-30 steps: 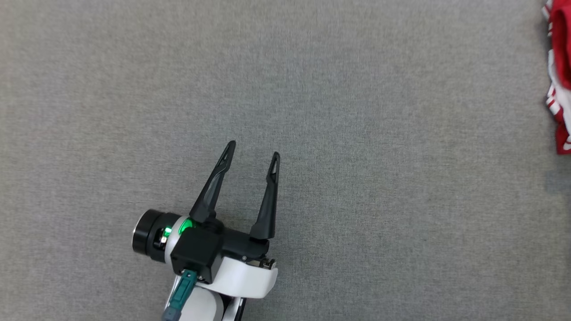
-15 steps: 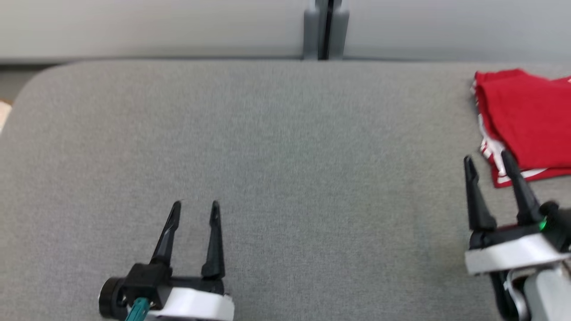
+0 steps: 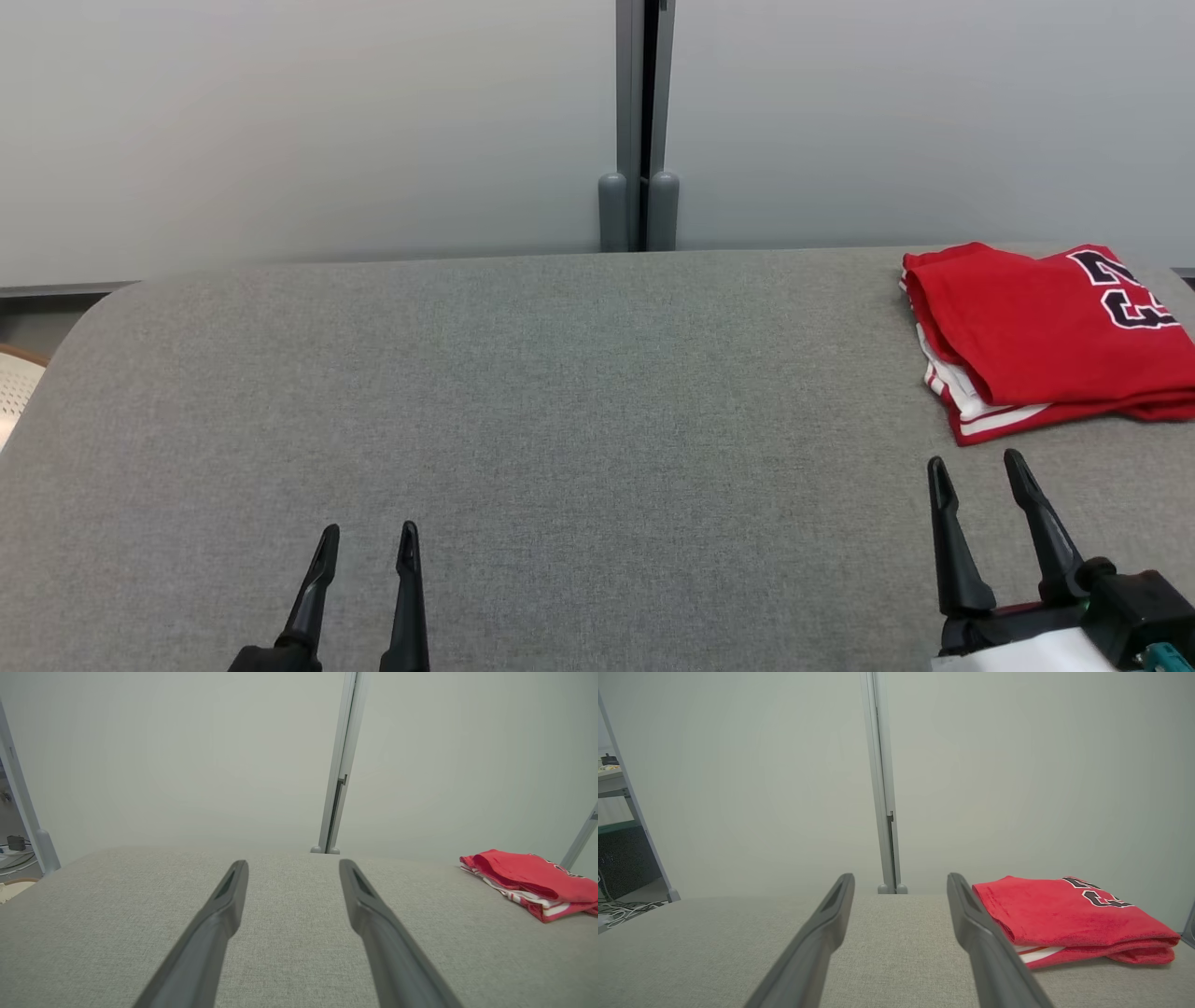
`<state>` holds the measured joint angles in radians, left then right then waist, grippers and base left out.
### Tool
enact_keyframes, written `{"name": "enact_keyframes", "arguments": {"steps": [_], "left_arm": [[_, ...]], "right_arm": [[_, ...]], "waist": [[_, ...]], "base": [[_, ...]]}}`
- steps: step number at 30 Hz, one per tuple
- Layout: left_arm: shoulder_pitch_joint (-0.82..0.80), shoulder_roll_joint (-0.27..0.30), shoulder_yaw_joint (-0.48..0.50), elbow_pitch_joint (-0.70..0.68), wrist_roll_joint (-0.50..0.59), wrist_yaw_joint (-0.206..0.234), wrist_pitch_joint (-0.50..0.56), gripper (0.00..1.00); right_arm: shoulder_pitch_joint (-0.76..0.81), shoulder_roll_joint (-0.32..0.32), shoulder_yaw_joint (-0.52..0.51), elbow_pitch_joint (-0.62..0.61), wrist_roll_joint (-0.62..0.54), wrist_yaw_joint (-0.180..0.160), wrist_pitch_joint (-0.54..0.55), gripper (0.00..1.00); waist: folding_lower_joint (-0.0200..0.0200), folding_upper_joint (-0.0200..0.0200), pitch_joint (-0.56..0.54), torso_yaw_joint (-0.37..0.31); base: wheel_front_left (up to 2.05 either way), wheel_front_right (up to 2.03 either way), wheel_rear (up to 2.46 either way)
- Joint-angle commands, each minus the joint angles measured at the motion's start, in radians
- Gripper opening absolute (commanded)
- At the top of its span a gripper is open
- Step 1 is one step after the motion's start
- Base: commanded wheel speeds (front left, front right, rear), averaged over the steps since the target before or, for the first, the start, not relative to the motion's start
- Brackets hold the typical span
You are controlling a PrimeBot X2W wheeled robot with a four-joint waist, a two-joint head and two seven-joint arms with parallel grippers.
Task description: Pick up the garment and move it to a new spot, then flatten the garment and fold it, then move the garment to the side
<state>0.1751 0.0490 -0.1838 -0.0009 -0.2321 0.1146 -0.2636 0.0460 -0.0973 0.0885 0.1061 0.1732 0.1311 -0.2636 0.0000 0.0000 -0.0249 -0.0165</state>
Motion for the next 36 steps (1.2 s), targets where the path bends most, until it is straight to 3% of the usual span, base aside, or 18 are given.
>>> {"name": "enact_keyframes", "arguments": {"steps": [1,7,23,24,28,36], "left_arm": [[0.017,0.004,0.007,0.003,0.0,-0.01,-0.001,1.0],[0.035,0.004,0.007,0.019,0.015,-0.025,-0.001,1.0],[0.037,0.003,0.0,0.042,0.003,-0.016,-0.001,1.0],[0.039,0.0,-0.004,0.042,0.001,-0.019,0.0,0.0],[0.051,-0.003,-0.008,0.076,-0.004,-0.019,0.001,0.0],[0.018,0.009,0.012,0.085,-0.168,-0.04,0.03,0.0]], "right_arm": [[0.024,0.007,-0.003,-0.01,-0.01,-0.001,0.0,1.0],[0.059,0.022,0.001,-0.017,-0.011,-0.001,0.0,1.0],[0.071,0.025,-0.007,-0.014,-0.016,-0.001,0.0,1.0],[0.062,0.026,-0.007,-0.013,-0.01,0.0,0.0,0.0],[0.079,0.03,-0.005,0.02,-0.002,0.0,0.001,0.0],[0.054,0.023,-0.016,0.03,0.166,0.0,0.033,0.0]], "waist": [[0.0,0.0,-0.019,-0.009],[0.0,0.0,-0.04,-0.021],[0.0,0.0,-0.048,-0.024],[0.0,0.0,-0.048,-0.024],[0.0,0.0,-0.048,-0.024],[0.0,0.0,-0.043,-0.021]], "base": [[0.0,0.0,0.0],[0.0,0.0,0.0],[0.0,0.0,0.0],[0.0,0.0,0.0],[0.0,0.0,0.0],[0.0,0.0,0.0]]}}
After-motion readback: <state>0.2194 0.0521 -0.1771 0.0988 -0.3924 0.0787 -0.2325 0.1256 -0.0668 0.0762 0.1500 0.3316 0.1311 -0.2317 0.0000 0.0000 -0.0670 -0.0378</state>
